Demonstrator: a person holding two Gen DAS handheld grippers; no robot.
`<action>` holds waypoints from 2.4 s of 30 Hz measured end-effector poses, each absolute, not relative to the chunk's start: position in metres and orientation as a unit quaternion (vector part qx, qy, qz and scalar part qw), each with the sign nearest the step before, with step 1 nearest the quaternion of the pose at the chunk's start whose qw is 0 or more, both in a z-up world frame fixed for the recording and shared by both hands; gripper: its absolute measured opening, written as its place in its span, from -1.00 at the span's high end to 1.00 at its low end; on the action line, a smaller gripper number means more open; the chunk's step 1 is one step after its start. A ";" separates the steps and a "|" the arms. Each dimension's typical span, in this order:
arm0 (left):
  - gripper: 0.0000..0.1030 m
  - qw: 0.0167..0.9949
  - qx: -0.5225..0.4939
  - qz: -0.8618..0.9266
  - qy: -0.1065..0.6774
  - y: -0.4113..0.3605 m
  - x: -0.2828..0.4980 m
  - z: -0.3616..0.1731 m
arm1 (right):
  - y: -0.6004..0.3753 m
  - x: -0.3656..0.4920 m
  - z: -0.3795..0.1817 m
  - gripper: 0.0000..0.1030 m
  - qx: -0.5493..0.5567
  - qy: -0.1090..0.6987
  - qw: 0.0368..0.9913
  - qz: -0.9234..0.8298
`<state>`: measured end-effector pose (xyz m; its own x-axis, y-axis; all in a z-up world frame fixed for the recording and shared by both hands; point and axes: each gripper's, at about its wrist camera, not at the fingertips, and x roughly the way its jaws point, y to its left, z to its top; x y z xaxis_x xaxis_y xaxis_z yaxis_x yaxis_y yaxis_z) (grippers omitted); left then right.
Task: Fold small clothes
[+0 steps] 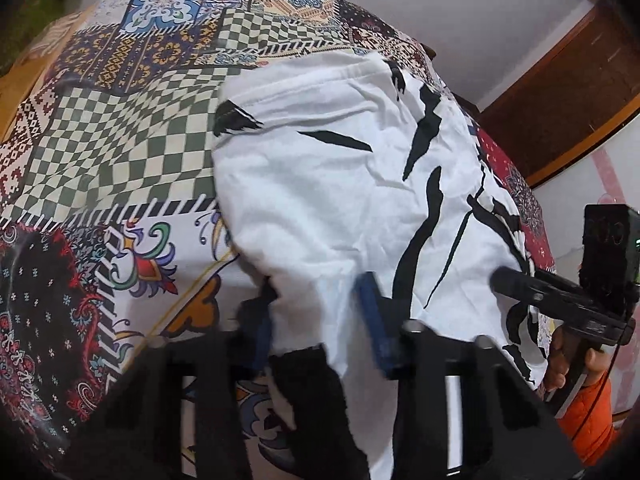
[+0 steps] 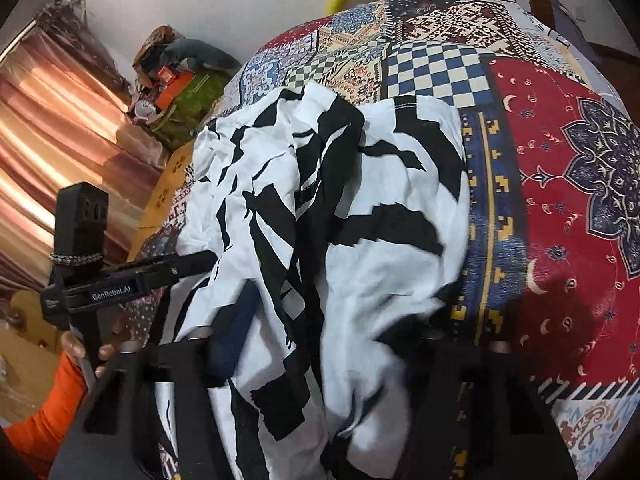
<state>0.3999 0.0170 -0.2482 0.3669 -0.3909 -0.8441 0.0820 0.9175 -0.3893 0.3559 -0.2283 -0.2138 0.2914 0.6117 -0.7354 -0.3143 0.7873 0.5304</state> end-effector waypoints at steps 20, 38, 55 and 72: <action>0.84 0.906 -0.100 -0.122 0.393 0.065 0.314 -0.112 | -0.157 0.311 -0.115 0.84 0.082 0.420 0.836 0.343; 0.84 0.872 -0.156 -0.031 0.462 0.196 0.278 -0.194 | -0.023 0.313 -0.177 0.84 0.065 0.491 0.784 0.374; 0.29 0.837 -0.187 -0.005 0.514 0.222 0.258 -0.264 | -0.022 0.296 -0.205 0.24 -0.067 0.518 0.781 0.342; 0.26 0.856 -0.124 0.029 0.501 0.204 0.199 -0.226 | -0.060 0.254 -0.163 0.11 -0.069 0.453 0.823 0.334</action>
